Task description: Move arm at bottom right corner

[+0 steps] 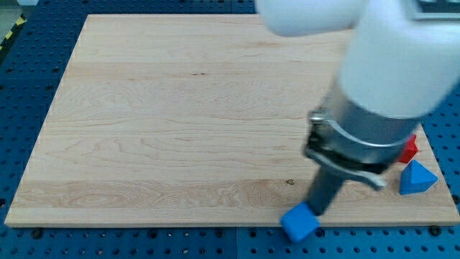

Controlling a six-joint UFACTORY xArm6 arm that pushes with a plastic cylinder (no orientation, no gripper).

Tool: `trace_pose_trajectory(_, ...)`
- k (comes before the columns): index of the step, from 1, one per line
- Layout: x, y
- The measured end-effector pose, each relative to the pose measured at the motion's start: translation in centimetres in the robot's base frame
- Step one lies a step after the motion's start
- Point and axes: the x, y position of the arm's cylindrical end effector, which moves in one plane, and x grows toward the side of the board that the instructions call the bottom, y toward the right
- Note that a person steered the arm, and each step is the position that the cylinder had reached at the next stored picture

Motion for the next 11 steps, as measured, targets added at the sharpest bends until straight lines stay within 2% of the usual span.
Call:
trace_pose_trajectory(1, -0.4, -5.2)
trace_pose_trajectory(2, -0.8, -7.2)
trace_pose_trajectory(3, -0.9, -6.6)
trace_pose_trajectory(7, 1.1, 10.9)
trace_pose_trajectory(11, 1.1, 22.2)
